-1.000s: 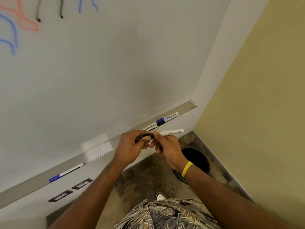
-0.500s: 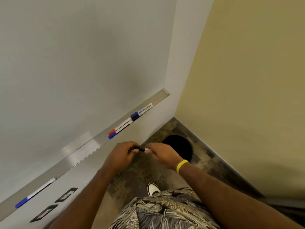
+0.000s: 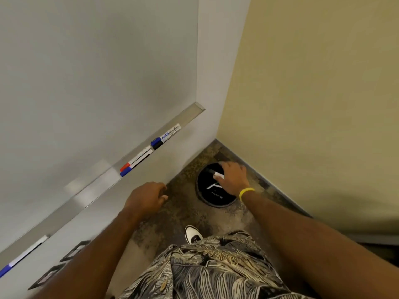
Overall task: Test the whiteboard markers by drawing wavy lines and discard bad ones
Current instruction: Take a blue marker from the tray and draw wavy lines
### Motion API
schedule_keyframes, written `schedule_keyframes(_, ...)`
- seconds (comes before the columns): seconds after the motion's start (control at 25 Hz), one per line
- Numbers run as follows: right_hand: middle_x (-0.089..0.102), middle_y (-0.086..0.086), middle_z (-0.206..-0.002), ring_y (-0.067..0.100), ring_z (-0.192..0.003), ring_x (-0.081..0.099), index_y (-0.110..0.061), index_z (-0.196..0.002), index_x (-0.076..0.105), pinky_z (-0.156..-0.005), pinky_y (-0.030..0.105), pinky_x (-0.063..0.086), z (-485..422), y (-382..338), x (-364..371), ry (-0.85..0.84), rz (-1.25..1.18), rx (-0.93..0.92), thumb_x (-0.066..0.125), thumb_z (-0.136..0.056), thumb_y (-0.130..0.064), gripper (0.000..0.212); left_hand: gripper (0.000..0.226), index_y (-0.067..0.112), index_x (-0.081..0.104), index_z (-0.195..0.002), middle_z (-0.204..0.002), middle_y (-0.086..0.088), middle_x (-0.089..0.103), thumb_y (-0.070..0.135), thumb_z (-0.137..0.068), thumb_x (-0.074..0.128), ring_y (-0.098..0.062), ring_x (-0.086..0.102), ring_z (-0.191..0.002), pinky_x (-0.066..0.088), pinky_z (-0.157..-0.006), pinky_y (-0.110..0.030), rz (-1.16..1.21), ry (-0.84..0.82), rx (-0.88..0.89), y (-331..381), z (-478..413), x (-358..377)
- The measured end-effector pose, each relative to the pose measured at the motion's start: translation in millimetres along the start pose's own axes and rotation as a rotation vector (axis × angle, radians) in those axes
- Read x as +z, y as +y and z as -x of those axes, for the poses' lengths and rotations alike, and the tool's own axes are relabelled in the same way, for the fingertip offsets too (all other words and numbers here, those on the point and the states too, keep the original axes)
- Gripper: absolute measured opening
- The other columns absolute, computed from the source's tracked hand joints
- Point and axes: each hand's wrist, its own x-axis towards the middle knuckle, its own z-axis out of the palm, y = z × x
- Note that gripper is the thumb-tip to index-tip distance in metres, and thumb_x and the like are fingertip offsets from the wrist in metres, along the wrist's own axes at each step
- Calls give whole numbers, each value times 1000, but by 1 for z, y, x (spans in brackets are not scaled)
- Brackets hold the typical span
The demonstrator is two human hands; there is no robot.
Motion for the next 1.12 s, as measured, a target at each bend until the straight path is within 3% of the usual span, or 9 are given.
schedule_keyframes(0.12, 40, 7, -150, 28, -140, 33, -20, -145, 40, -113, 49, 19, -17, 9, -24, 103, 38, -4, 51, -97, -40, 54, 44, 23, 56, -131, -131, -1, 61, 49, -96, 51, -20, 56, -116, 44, -101, -37, 72, 116, 21, 8, -6, -2)
schedule_keyframes(0.28, 35, 6, -154, 26, -142, 29, -21, -147, 37, -116, 49, 17, -23, 21, -38, 215, 2, -13, 54, -93, -34, 58, 72, 25, 42, -144, -151, -1, 43, 71, -89, 35, -24, 41, -138, 29, -116, -48, 64, 231, 12, 7, -18, -2)
schedule_keyframes(0.6, 10, 3, -164, 28, -150, 11, -28, -156, 14, -119, 55, 10, 10, 19, -7, 31, 124, -102, 53, -93, -53, 79, 103, 27, 23, -154, -163, -5, 12, 90, -74, 4, -30, 9, -151, 1, -118, -52, -187, 283, 29, -4, -22, 16)
schedule_keyframes(0.8, 3, 4, -165, 28, -152, 4, -30, -157, 9, -120, 55, 3, 24, -21, 17, -65, 182, -252, 52, -91, -60, 84, 105, 27, 26, -153, -162, -6, 14, 90, -74, 1, -30, 12, -150, 1, -117, -53, -193, 288, -23, -27, -4, 32)
schedule_keyframes(1.12, -2, 3, -166, 27, -152, -2, -34, -156, 4, -119, 52, -6, 25, -133, 28, -58, 250, -558, 53, -91, -56, 84, 94, 26, 31, -151, -161, -6, 21, 86, -81, 15, -31, 19, -149, 5, -118, -55, -112, 398, -166, -78, 51, 39)
